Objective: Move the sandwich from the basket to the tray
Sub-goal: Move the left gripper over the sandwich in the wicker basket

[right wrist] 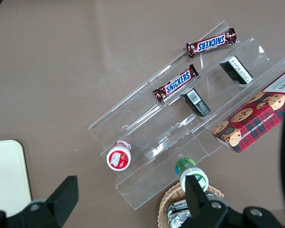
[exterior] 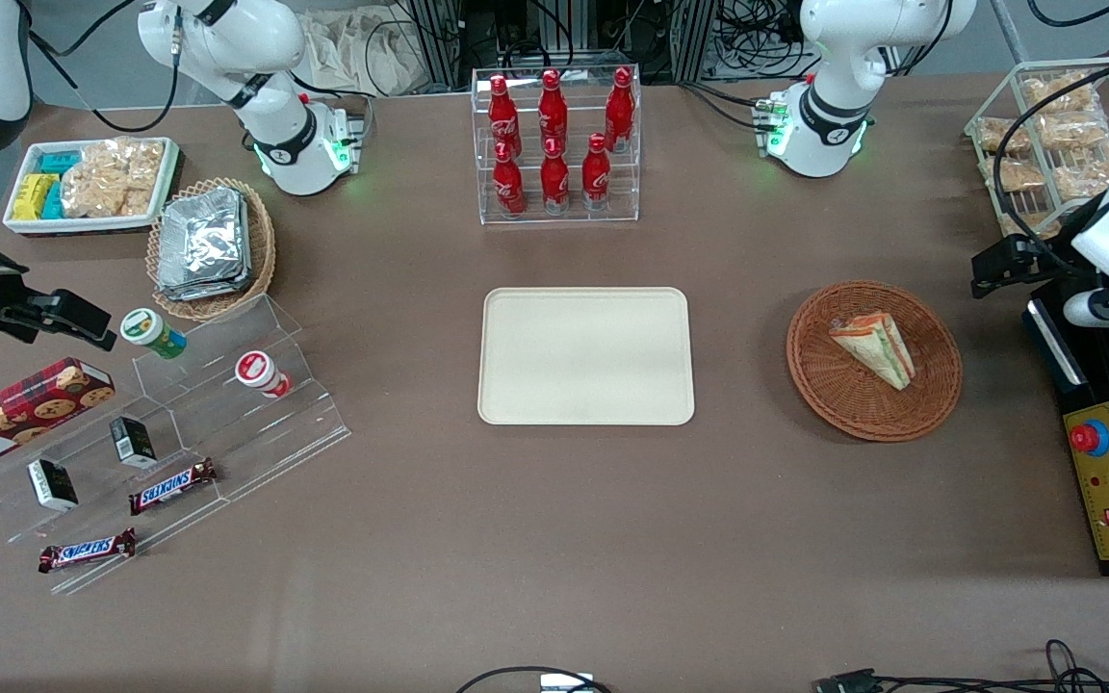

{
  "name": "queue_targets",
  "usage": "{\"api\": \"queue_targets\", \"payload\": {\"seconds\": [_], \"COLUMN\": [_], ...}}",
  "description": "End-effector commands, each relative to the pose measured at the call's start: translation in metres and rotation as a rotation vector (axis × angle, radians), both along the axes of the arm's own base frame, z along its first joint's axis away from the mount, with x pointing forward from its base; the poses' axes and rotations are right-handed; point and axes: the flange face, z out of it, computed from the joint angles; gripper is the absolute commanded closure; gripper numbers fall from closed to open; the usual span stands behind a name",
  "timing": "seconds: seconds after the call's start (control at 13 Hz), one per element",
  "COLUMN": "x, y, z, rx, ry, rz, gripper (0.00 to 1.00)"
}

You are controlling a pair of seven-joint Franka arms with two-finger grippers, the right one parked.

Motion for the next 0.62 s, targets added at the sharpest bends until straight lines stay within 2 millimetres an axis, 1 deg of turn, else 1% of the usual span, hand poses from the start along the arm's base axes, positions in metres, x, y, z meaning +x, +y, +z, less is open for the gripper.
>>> {"api": "queue_targets", "payload": {"seconds": [0.0, 0.23, 0.38, 0.46, 0.54], "x": [-0.002, -0.001, 0.000, -0.002, -0.004], "y": [-0.004, -0.002, -0.002, -0.002, 0.000], "z": [0.003, 0.005, -0.007, -0.017, -0.022], "rx": [0.008, 0.009, 0.028, 0.032, 0.032], "ry": [0.007, 0.002, 0.020, 0.024, 0.015], "rz": [0.010, 0.032, 0.072, 0.112, 0.138], "gripper": [0.00, 0.00, 0.00, 0.00, 0.00]}}
